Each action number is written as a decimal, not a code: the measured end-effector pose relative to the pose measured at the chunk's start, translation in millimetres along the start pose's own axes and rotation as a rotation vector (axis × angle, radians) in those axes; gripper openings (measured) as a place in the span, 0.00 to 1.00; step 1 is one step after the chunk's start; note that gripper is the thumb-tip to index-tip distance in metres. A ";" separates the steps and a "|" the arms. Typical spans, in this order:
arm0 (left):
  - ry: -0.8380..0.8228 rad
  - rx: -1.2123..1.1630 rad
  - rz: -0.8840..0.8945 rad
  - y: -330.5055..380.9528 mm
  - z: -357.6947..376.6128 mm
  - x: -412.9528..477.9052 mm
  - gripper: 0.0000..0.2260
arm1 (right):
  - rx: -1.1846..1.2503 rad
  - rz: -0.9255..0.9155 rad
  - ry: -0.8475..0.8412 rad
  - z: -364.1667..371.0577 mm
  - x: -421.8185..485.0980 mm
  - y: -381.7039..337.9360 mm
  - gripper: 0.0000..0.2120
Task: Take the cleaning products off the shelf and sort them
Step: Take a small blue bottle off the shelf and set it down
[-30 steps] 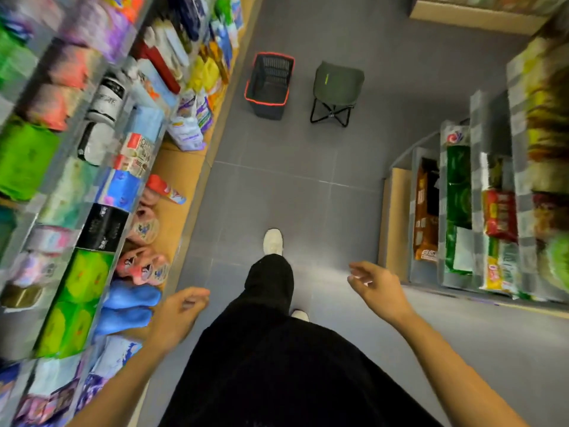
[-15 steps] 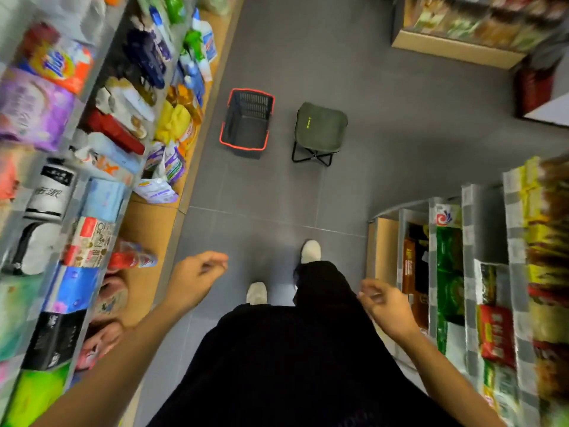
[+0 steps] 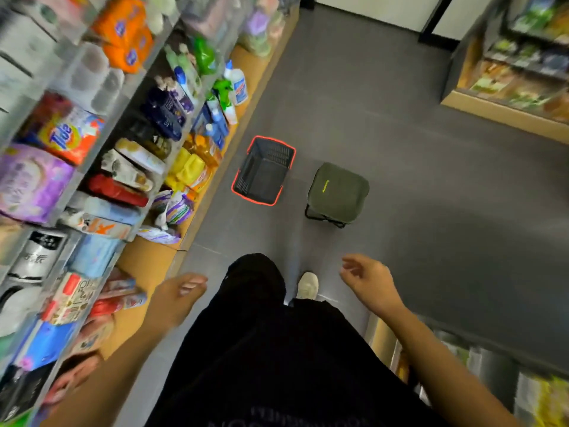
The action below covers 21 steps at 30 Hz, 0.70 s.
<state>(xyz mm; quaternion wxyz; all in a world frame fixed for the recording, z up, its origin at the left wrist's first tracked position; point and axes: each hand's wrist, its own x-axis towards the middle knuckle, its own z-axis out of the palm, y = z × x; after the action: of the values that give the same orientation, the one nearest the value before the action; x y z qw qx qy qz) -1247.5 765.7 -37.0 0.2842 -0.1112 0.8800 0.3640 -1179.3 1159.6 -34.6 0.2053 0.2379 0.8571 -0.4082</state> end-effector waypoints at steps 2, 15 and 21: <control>0.002 -0.023 -0.013 20.0 -1.2 17.5 0.05 | -0.004 -0.035 -0.026 -22.3 38.1 -25.7 0.14; 0.012 -0.180 0.022 167.8 -18.3 244.4 0.07 | -0.301 -0.034 -0.180 -109.1 265.8 -134.0 0.13; 0.094 -0.317 0.040 225.8 -35.8 331.7 0.06 | -0.386 -0.116 -0.207 -161.4 352.3 -178.1 0.12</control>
<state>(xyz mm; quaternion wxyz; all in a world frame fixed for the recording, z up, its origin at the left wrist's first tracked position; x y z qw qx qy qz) -1623.3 904.6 -78.9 0.2145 -0.1538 0.8259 0.4983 -1590.0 1274.4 -25.7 0.3101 0.1011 0.9060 -0.2699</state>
